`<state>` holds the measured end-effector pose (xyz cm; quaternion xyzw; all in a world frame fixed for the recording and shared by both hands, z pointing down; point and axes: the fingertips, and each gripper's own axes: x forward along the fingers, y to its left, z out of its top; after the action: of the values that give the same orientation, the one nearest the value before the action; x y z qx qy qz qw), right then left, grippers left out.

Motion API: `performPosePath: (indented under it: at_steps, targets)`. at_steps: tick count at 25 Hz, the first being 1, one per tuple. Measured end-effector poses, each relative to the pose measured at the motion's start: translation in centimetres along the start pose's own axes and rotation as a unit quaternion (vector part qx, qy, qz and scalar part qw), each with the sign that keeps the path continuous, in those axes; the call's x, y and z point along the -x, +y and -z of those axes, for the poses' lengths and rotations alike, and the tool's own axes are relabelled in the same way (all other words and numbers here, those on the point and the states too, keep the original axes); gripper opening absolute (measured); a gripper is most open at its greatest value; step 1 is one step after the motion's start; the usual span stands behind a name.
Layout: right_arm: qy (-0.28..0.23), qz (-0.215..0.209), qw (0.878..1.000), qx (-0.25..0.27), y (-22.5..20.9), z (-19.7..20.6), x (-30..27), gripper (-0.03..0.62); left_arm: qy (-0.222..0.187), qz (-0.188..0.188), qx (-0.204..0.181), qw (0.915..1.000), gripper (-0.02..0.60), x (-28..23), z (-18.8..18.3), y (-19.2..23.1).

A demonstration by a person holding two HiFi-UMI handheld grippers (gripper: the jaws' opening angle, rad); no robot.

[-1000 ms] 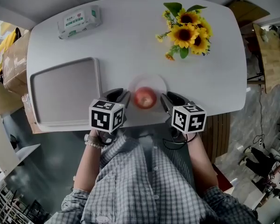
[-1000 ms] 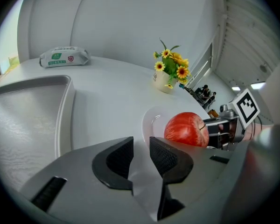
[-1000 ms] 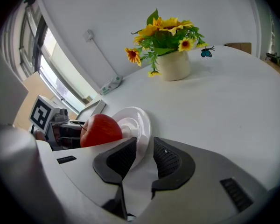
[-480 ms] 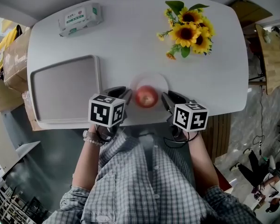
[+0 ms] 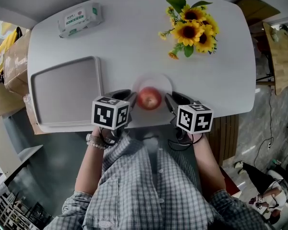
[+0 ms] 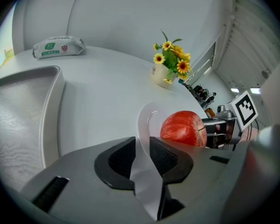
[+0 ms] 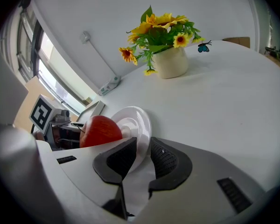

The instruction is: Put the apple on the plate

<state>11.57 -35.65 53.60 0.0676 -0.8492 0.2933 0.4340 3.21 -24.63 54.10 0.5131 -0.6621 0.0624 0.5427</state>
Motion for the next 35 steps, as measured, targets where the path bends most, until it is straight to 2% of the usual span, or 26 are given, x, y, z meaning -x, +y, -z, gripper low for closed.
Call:
performPosePath:
  at_steps: [4,7,11,16,21,26,35]
  targets:
    - [0.003,0.006,1.000,0.012,-0.1,0.0,-0.1,0.092,0.007,0.000,-0.004,1.0000,0.092,0.0,0.0,0.1]
    - [0.009,0.005,1.000,-0.007,-0.3,0.0,-0.1,0.086,0.022,0.003,-0.002,0.9998,0.084,-0.3,0.2,-0.2]
    - [0.014,0.010,0.998,-0.062,-0.6,0.0,-0.1,0.073,0.044,0.013,0.035,0.9983,0.077,-0.4,0.3,-0.3]
    - [0.007,0.009,0.991,-0.130,-0.6,-0.2,-0.1,0.060,0.038,0.020,0.078,0.9960,0.066,-0.3,0.3,0.0]
    - [0.012,0.018,0.989,-0.147,-0.4,0.3,0.1,0.058,0.065,0.041,0.143,0.9867,0.048,-0.1,0.6,0.1]
    - [0.013,0.023,0.985,-0.171,-0.5,0.6,0.4,0.057,0.068,0.053,0.154,0.9843,0.046,-0.2,0.5,0.0]
    - [0.018,0.025,0.982,-0.185,0.6,0.7,0.4,0.055,0.081,0.046,0.182,0.9789,0.044,0.4,0.8,0.7]
